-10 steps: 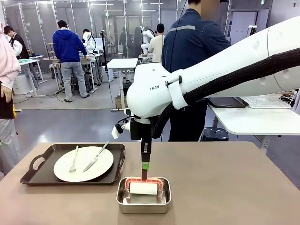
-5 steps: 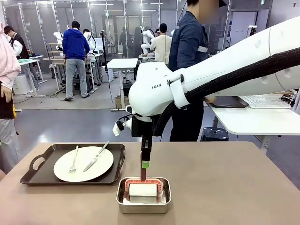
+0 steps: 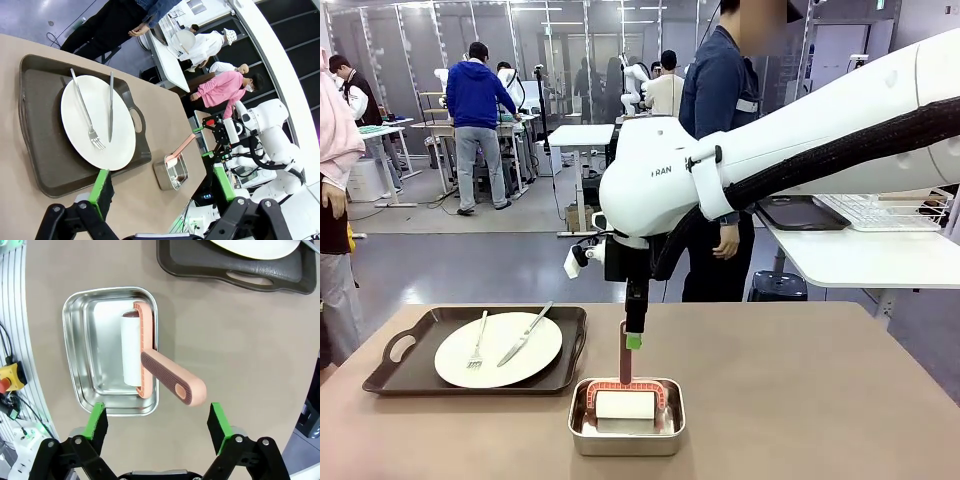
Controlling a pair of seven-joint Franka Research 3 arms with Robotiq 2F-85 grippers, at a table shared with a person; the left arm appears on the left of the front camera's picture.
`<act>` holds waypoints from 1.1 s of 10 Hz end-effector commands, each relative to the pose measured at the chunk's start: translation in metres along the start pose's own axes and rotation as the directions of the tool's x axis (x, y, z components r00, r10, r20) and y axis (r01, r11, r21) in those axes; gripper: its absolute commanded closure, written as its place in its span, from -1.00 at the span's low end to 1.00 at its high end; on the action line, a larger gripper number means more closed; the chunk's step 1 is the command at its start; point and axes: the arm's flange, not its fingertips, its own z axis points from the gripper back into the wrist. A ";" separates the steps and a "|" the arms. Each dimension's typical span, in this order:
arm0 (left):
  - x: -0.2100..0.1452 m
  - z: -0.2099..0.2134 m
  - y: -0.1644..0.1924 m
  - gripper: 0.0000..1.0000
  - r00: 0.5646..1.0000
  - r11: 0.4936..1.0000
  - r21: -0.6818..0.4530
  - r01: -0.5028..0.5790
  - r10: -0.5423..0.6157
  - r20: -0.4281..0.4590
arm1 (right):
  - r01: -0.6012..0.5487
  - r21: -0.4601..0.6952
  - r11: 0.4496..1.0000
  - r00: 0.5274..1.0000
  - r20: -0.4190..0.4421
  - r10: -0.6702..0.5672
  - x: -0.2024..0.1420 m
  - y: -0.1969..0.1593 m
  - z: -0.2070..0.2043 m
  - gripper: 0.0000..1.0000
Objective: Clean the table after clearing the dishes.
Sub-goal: Place the Lint Roller back on top of the Airtight Container, then when the right (or left) Handle tray is removed, use the right hand (or left hand) to clean the right (or left) side of the table with the Lint Roller.
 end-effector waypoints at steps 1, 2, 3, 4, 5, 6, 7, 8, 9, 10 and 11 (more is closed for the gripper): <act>0.000 0.002 -0.001 -1.00 1.000 1.000 -0.017 0.005 -0.005 0.013 | -0.006 0.004 1.000 1.000 -0.004 0.006 0.002 0.001 -0.003 -1.00; 0.000 0.002 -0.001 -1.00 1.000 1.000 -0.017 0.005 -0.005 0.013 | -0.006 0.004 1.000 1.000 -0.004 0.006 0.002 0.001 -0.003 -1.00; 0.000 0.002 -0.001 -1.00 1.000 1.000 -0.017 0.005 -0.005 0.013 | -0.006 0.004 1.000 1.000 -0.004 0.006 0.002 0.001 -0.003 -1.00; 0.000 0.002 -0.001 -1.00 1.000 1.000 -0.017 0.005 -0.005 0.013 | -0.006 0.004 1.000 1.000 -0.004 0.006 0.002 0.001 -0.003 -1.00; 0.000 0.002 -0.001 -1.00 1.000 1.000 -0.017 0.005 -0.005 0.013 | -0.006 0.004 1.000 1.000 -0.004 0.006 0.002 0.001 -0.003 -1.00; 0.000 0.002 -0.001 -1.00 1.000 1.000 -0.017 0.005 -0.005 0.013 | -0.006 0.004 1.000 1.000 -0.004 0.006 0.002 0.001 -0.003 -1.00; 0.000 0.002 -0.001 -1.00 1.000 1.000 -0.017 0.005 -0.005 0.013 | -0.006 0.004 1.000 1.000 -0.004 0.006 0.002 0.001 -0.003 -1.00; 0.000 0.002 -0.001 -1.00 1.000 1.000 -0.017 0.005 -0.005 0.013 | -0.006 0.004 1.000 1.000 -0.004 0.006 0.002 0.001 -0.003 -1.00; 0.000 0.002 -0.001 -1.00 1.000 1.000 -0.017 0.005 -0.005 0.013 | -0.006 0.004 1.000 1.000 -0.004 0.006 0.002 0.001 -0.003 -1.00; 0.000 0.002 -0.001 -1.00 1.000 1.000 -0.017 0.005 -0.005 0.013 | -0.006 0.004 1.000 1.000 -0.004 0.006 0.002 0.001 -0.003 -1.00; 0.000 0.002 -0.001 -1.00 1.000 1.000 -0.017 0.005 -0.005 0.013 | -0.006 0.004 1.000 1.000 -0.004 0.006 0.002 0.001 -0.003 -1.00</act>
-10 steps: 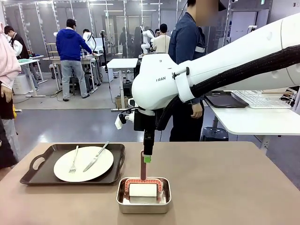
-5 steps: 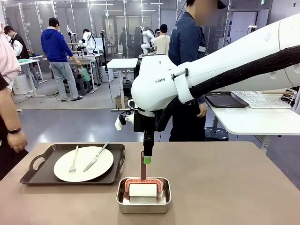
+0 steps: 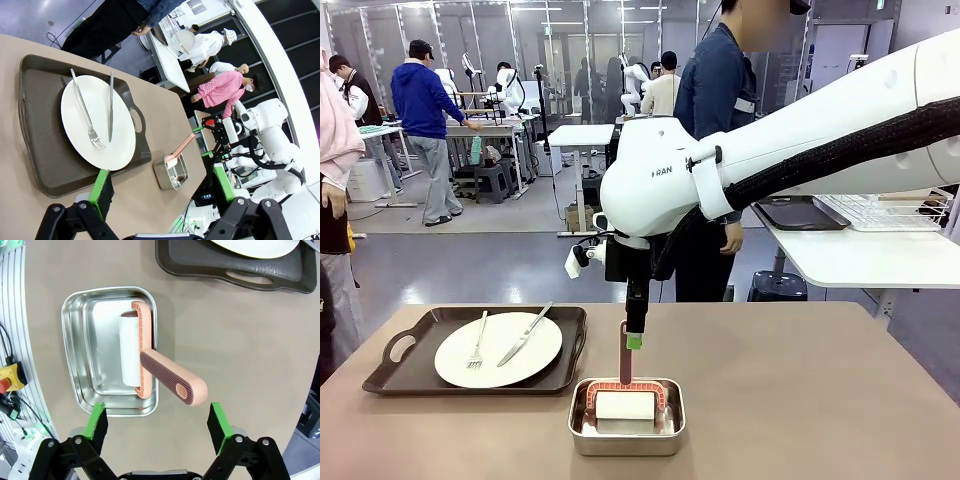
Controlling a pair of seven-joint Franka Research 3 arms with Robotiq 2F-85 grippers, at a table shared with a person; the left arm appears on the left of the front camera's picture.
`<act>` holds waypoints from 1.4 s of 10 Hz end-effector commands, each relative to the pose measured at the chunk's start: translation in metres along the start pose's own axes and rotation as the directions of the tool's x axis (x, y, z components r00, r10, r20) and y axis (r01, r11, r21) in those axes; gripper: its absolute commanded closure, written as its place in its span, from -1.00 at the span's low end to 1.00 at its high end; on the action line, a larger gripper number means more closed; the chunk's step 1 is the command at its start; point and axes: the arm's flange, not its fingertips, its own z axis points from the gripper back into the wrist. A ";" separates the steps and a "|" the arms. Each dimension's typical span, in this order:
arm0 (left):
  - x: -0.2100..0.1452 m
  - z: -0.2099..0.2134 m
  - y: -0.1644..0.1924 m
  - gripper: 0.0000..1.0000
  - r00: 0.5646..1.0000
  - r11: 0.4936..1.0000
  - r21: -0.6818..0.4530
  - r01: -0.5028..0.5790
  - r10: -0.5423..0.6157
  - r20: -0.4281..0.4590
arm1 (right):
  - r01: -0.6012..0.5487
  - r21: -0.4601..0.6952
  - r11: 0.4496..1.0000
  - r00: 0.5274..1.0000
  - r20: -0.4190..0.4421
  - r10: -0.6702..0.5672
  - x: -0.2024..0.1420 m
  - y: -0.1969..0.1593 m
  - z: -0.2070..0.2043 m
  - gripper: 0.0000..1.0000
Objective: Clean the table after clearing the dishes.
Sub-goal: When the right (or left) Handle tray is removed, use the right hand (or left hand) to clean the right (or left) side of the table with the Lint Roller.
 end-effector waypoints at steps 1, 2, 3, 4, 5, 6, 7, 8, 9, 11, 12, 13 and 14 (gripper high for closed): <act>0.000 0.002 -0.001 -1.00 1.000 1.000 -0.017 0.005 -0.005 0.013 | -0.006 -0.001 1.000 1.000 -0.002 0.006 0.002 0.002 0.000 -1.00; 0.000 0.002 -0.001 -1.00 1.000 1.000 -0.017 0.005 -0.005 0.013 | 0.000 0.000 1.000 1.000 0.000 0.000 0.000 0.000 0.000 -0.99; 0.000 0.002 -0.001 -1.00 1.000 1.000 -0.017 0.005 -0.005 0.013 | 0.102 0.015 0.995 0.990 0.096 -0.103 -0.019 -0.008 0.022 -1.00; 0.000 0.002 -0.001 -1.00 1.000 1.000 -0.017 0.005 -0.005 0.013 | 0.220 0.036 0.975 0.965 0.137 -0.223 -0.053 -0.013 0.047 -1.00; 0.000 0.002 -0.001 -1.00 1.000 1.000 -0.017 0.005 -0.005 0.013 | 0.242 0.162 0.957 0.938 0.215 -0.274 -0.084 -0.010 0.065 -1.00; 0.000 0.002 -0.001 -1.00 1.000 1.000 -0.017 0.005 -0.005 0.013 | 0.306 0.259 0.916 0.897 0.246 -0.368 -0.116 -0.009 0.073 -1.00; 0.000 0.002 -0.001 -1.00 1.000 1.000 -0.017 0.005 -0.005 0.013 | 0.362 0.349 0.865 0.843 0.274 -0.463 -0.145 -0.008 0.074 -1.00; 0.000 0.002 -0.001 -1.00 1.000 1.000 -0.017 0.005 -0.005 0.013 | 0.373 0.552 0.745 0.730 0.321 -0.603 -0.194 -0.001 0.073 -1.00; 0.000 0.002 -0.001 -1.00 1.000 1.000 -0.017 0.005 -0.005 0.013 | 0.348 0.668 0.658 0.637 0.346 -0.689 -0.228 0.002 0.069 -1.00; 0.000 0.002 -0.001 -1.00 1.000 1.000 -0.017 0.005 -0.005 0.013 | 0.282 0.784 0.553 0.502 0.371 -0.781 -0.306 0.014 0.060 -1.00; 0.000 0.002 -0.001 -1.00 1.000 1.000 -0.017 0.005 -0.005 0.013 | 0.231 0.823 0.518 0.445 0.384 -0.809 -0.355 0.021 0.055 -1.00; 0.000 0.002 -0.001 -1.00 1.000 1.000 -0.017 0.005 -0.005 0.013 | 0.262 0.865 0.429 0.363 0.324 -0.874 -0.410 0.020 0.045 -1.00; 0.000 0.002 -0.001 -1.00 1.000 1.000 -0.017 0.005 -0.005 0.013 | 0.197 0.898 0.394 0.317 0.322 -0.892 -0.465 0.016 0.035 -1.00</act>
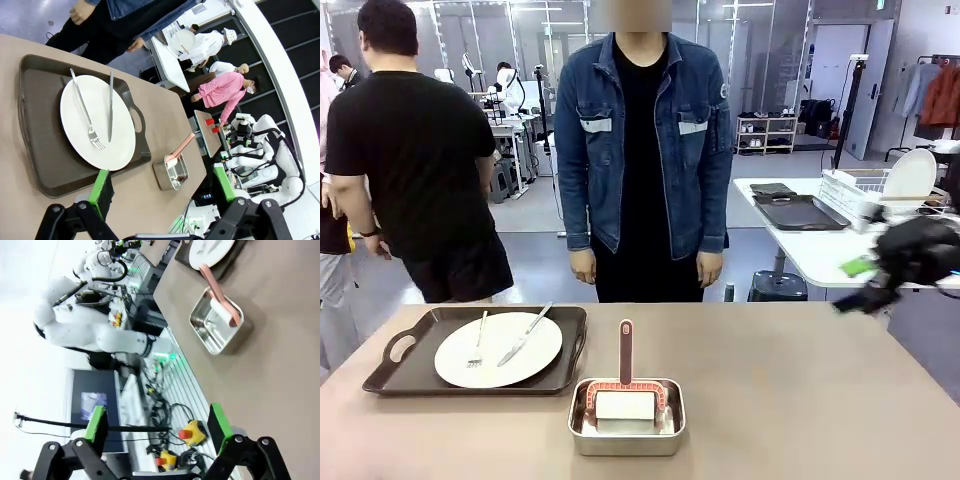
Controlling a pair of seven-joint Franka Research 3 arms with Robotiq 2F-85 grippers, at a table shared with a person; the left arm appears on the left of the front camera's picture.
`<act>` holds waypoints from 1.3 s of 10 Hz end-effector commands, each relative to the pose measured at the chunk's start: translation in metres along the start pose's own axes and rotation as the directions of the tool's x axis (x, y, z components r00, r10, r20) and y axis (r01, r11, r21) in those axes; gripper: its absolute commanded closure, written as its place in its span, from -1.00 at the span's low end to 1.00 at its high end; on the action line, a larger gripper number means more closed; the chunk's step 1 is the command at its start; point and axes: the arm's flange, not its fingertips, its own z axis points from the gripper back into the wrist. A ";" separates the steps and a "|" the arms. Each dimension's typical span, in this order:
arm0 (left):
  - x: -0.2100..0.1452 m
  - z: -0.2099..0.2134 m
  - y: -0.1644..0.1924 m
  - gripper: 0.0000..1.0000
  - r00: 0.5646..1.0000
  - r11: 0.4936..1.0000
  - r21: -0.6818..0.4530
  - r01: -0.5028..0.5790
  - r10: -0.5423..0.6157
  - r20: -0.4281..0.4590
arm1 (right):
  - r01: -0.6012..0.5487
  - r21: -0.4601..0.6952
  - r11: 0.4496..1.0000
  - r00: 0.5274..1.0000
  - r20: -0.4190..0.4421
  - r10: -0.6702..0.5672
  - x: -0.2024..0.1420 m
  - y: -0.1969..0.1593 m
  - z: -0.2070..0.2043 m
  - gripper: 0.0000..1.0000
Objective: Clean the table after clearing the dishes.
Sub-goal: When the right (or left) Handle tray is removed, use the right hand (or left hand) to clean the right (or left) side of the table with the Lint Roller.
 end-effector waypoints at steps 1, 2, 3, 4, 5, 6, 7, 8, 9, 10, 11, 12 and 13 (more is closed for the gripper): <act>0.000 0.003 -0.001 -1.00 1.000 1.000 -0.017 0.005 -0.005 0.014 | 0.041 0.082 0.996 0.994 0.099 -0.049 -0.020 -0.042 0.070 -1.00; 0.000 0.003 -0.001 -1.00 1.000 1.000 -0.017 0.005 -0.005 0.014 | 0.093 0.061 0.994 0.984 0.148 -0.102 -0.043 -0.064 0.112 -1.00; 0.000 0.003 -0.001 -1.00 1.000 1.000 -0.017 0.005 -0.005 0.014 | 0.138 0.054 0.989 0.967 0.210 -0.146 -0.066 -0.077 0.143 -1.00; 0.000 0.003 -0.001 -1.00 1.000 1.000 -0.017 0.005 -0.005 0.014 | 0.182 0.055 0.982 0.950 0.248 -0.190 -0.086 -0.087 0.167 -1.00; 0.000 0.003 -0.001 -1.00 1.000 1.000 -0.017 0.005 -0.005 0.014 | 0.233 0.034 0.972 0.932 0.277 -0.234 -0.099 -0.094 0.186 -1.00; 0.000 0.003 -0.001 -1.00 1.000 1.000 -0.017 0.005 -0.005 0.014 | 0.219 0.110 0.970 0.913 0.328 -0.243 -0.104 -0.102 0.202 -1.00; 0.000 0.003 -0.001 -1.00 1.000 1.000 -0.017 0.005 -0.005 0.014 | 0.215 0.036 0.976 0.934 0.283 -0.217 -0.106 -0.099 0.182 -1.00; 0.000 0.003 -0.001 -1.00 1.000 1.000 -0.017 0.005 -0.005 0.014 | 0.215 0.036 0.976 0.934 0.283 -0.217 -0.106 -0.099 0.182 -1.00; 0.000 0.003 -0.001 -1.00 1.000 1.000 -0.017 0.005 -0.005 0.014 | 0.215 0.036 0.976 0.934 0.283 -0.217 -0.106 -0.099 0.182 -1.00; 0.000 0.003 -0.001 -1.00 1.000 1.000 -0.017 0.005 -0.005 0.014 | 0.215 0.036 0.976 0.934 0.283 -0.217 -0.106 -0.099 0.182 -1.00; 0.000 0.003 -0.001 -1.00 1.000 1.000 -0.017 0.005 -0.005 0.014 | 0.215 0.036 0.976 0.934 0.283 -0.217 -0.106 -0.099 0.182 -1.00; 0.000 0.003 -0.001 -1.00 1.000 1.000 -0.017 0.005 -0.005 0.014 | 0.215 0.036 0.976 0.934 0.283 -0.217 -0.106 -0.099 0.182 -1.00; 0.000 0.003 -0.001 -1.00 1.000 1.000 -0.017 0.005 -0.005 0.014 | 0.215 0.036 0.976 0.934 0.283 -0.217 -0.106 -0.099 0.182 -1.00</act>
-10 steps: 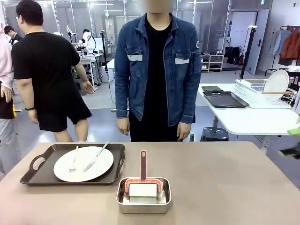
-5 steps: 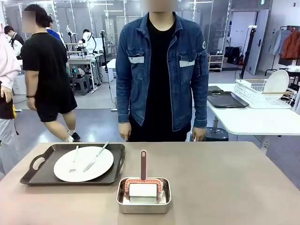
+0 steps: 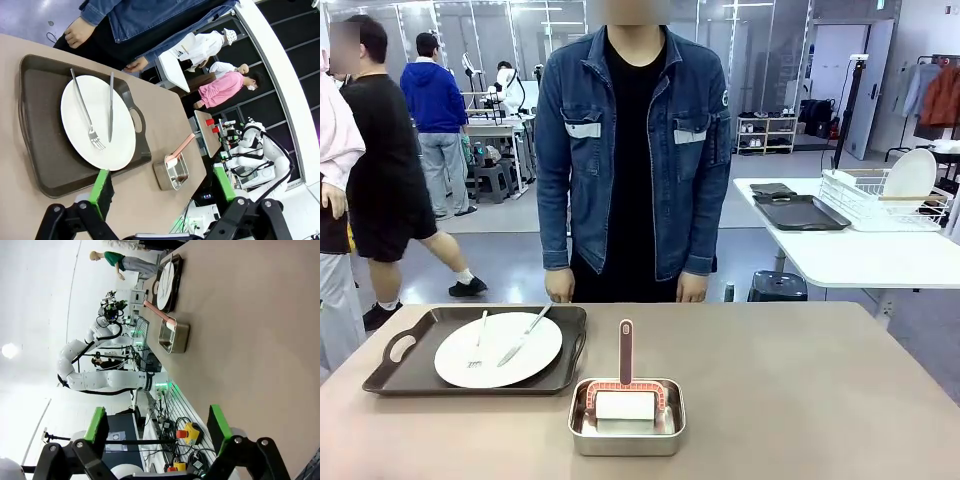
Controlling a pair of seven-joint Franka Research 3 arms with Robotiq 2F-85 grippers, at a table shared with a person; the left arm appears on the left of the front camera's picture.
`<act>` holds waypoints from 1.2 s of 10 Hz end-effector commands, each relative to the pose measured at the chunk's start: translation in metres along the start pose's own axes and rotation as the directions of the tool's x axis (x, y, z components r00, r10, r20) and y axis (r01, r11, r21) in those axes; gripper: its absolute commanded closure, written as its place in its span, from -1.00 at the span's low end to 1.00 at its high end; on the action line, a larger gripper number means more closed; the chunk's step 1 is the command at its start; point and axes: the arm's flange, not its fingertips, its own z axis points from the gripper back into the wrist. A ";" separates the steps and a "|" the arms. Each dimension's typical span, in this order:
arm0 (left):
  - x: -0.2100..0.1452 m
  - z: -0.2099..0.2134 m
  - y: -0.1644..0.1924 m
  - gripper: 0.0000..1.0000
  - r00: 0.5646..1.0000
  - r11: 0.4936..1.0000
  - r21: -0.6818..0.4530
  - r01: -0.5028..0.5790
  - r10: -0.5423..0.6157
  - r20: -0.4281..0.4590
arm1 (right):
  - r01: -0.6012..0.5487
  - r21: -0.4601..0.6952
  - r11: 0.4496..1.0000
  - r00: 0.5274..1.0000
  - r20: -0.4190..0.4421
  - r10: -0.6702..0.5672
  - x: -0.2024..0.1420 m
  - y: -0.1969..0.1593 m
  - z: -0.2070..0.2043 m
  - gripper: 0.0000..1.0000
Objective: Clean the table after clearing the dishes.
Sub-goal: When the right (or left) Handle tray is removed, use the right hand (or left hand) to clean the right (or left) side of the table with the Lint Roller.
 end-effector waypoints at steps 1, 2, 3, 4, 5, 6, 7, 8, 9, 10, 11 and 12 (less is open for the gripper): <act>0.000 0.002 -0.001 -1.00 1.000 1.000 -0.017 0.005 -0.005 0.013 | 0.001 -0.014 1.000 1.000 0.000 -0.001 -0.006 0.003 -0.005 -1.00; 0.000 0.002 -0.001 -1.00 1.000 1.000 -0.017 0.005 -0.005 0.013 | 0.001 -0.014 1.000 1.000 0.000 -0.001 -0.006 0.003 -0.005 -1.00; 0.000 0.002 -0.001 -1.00 1.000 1.000 -0.017 0.005 -0.005 0.013 | 0.001 -0.014 1.000 1.000 0.000 -0.001 -0.006 0.003 -0.005 -1.00; 0.000 0.002 -0.001 -1.00 1.000 1.000 -0.017 0.005 -0.005 0.013 | 0.001 -0.014 1.000 1.000 0.000 -0.001 -0.006 0.003 -0.005 -1.00; 0.000 0.002 -0.001 -1.00 1.000 1.000 -0.017 0.005 -0.005 0.013 | 0.001 -0.014 1.000 1.000 0.000 -0.001 -0.006 0.003 -0.005 -1.00; 0.000 0.002 -0.001 -1.00 1.000 1.000 -0.017 0.005 -0.005 0.013 | 0.001 -0.014 1.000 1.000 0.000 -0.001 -0.006 0.003 -0.005 -1.00; 0.000 0.002 -0.001 -1.00 1.000 1.000 -0.017 0.005 -0.005 0.013 | 0.001 -0.014 1.000 1.000 0.000 -0.001 -0.006 0.003 -0.005 -1.00; 0.000 0.002 -0.001 -1.00 1.000 1.000 -0.017 0.005 -0.005 0.013 | 0.001 -0.014 1.000 1.000 0.000 -0.001 -0.006 0.003 -0.005 -1.00; 0.000 0.002 -0.001 -1.00 1.000 1.000 -0.017 0.005 -0.005 0.013 | 0.001 -0.014 1.000 1.000 0.000 -0.001 -0.006 0.003 -0.005 -1.00; 0.000 0.002 -0.001 -1.00 1.000 1.000 -0.017 0.005 -0.005 0.013 | 0.001 -0.014 1.000 1.000 0.000 -0.001 -0.006 0.003 -0.005 -1.00; 0.000 0.002 -0.001 -1.00 1.000 1.000 -0.017 0.005 -0.005 0.013 | 0.001 -0.014 1.000 1.000 0.000 -0.001 -0.006 0.003 -0.005 -1.00; 0.000 0.002 -0.001 -1.00 1.000 1.000 -0.017 0.005 -0.005 0.013 | 0.001 -0.014 1.000 1.000 0.000 -0.001 -0.006 0.003 -0.005 -1.00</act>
